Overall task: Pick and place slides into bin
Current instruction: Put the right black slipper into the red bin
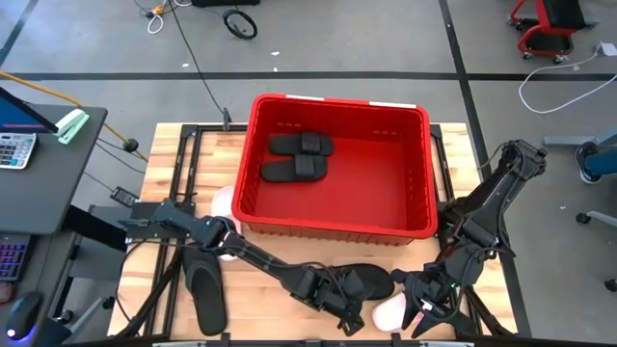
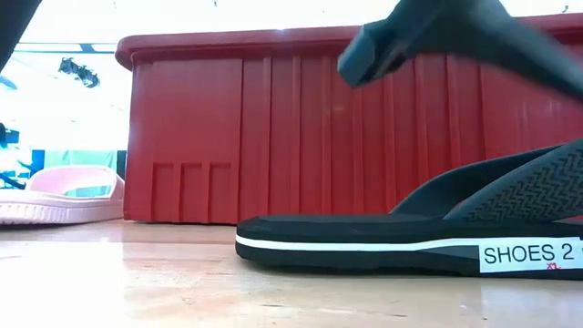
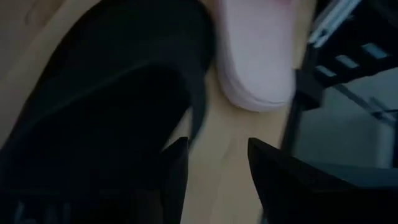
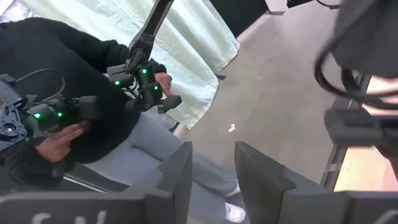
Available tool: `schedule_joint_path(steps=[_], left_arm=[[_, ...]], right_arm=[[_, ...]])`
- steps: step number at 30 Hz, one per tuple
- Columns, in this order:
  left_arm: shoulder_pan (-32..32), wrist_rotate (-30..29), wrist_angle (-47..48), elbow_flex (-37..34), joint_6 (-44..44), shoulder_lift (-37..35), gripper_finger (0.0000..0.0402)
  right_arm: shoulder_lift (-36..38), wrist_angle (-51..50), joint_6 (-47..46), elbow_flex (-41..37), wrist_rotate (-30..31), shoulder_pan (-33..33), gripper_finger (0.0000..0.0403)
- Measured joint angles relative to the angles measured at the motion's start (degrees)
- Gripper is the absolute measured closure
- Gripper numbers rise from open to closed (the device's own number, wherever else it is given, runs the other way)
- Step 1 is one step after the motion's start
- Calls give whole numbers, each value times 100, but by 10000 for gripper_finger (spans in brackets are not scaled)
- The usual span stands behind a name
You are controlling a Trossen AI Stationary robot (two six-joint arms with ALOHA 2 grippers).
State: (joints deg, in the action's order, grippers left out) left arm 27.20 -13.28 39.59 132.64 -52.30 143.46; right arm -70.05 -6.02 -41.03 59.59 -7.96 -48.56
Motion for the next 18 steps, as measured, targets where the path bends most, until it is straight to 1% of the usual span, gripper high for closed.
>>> schedule_joint_path(steps=[11, 13, 18], left_arm=[[-86, -3, -97, -13, 127, 235, 230], [-121, -2, -360, 0, 107, 308, 230], [-181, 0, -679, 0, 109, 387, 232]], right_arm=[[1, 0, 33, 0, 64, 0, 277], [0, 3, 58, 0, 64, 0, 277], [1, -16, 17, 0, 160, 0, 277]])
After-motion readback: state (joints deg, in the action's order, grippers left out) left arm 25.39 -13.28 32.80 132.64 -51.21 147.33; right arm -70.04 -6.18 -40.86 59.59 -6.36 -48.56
